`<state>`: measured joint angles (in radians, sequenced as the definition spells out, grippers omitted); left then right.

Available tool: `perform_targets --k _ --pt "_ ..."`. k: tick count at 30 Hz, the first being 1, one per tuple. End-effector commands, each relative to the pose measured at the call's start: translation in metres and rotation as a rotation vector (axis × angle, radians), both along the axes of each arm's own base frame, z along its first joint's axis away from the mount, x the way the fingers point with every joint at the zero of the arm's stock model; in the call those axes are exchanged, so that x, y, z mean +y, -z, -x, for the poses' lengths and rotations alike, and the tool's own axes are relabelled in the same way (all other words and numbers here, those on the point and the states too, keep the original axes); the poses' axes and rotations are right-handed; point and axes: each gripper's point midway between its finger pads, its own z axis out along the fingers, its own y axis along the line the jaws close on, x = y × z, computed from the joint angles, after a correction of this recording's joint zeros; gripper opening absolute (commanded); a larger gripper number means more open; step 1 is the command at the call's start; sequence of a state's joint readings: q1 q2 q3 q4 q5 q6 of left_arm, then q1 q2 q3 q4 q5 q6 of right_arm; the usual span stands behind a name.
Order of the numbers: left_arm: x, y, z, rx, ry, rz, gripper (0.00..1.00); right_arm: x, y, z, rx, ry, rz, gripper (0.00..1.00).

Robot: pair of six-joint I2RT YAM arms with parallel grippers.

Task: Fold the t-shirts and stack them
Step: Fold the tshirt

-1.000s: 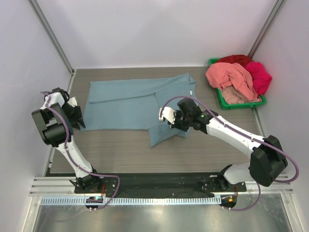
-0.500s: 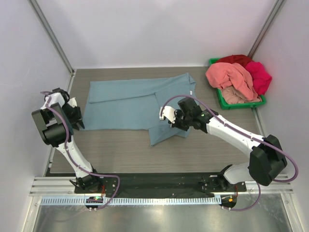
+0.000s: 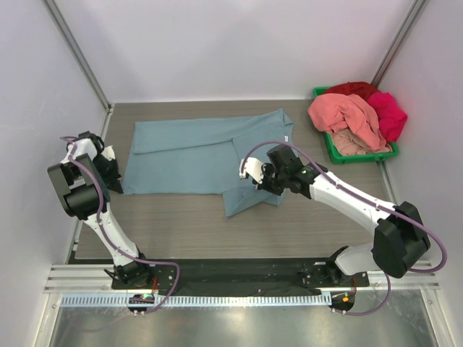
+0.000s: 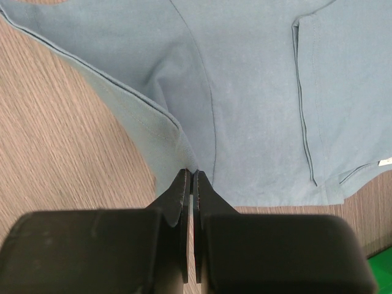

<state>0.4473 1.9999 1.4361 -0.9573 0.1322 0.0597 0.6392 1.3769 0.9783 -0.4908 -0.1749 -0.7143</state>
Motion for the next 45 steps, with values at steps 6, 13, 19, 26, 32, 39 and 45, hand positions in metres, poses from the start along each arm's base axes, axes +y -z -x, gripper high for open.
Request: perform_targets --k 6,13,19,26,32,39,45 --pt "0.000 -0.020 -0.014 -0.073 -0.006 0.019 0.00 -0.002 -0.046 -0.032 -0.110 0.110 -0.086 0.01" --pt "-0.002 -0.053 -0.031 -0.178 0.000 0.024 0.00 -0.017 -0.091 -0.056 -0.214 0.194 -0.101 0.01" --pt "-0.003 -0.080 -0.048 -0.250 0.012 0.048 0.00 -0.023 -0.122 -0.072 -0.295 0.226 -0.104 0.01" --pt "-0.014 -0.100 -0.074 -0.292 0.137 -0.009 0.00 -0.027 -0.167 -0.107 -0.431 0.263 -0.099 0.01" --pt "-0.014 -0.112 -0.092 -0.312 0.154 -0.013 0.00 -0.026 -0.187 -0.132 -0.510 0.264 -0.087 0.01" --pt "-0.006 -0.111 -0.113 -0.301 0.173 -0.038 0.00 -0.031 -0.188 -0.169 -0.545 0.296 -0.080 0.01" --pt "0.002 -0.102 -0.126 -0.289 0.172 -0.066 0.00 -0.037 -0.182 -0.209 -0.565 0.341 -0.081 0.01"
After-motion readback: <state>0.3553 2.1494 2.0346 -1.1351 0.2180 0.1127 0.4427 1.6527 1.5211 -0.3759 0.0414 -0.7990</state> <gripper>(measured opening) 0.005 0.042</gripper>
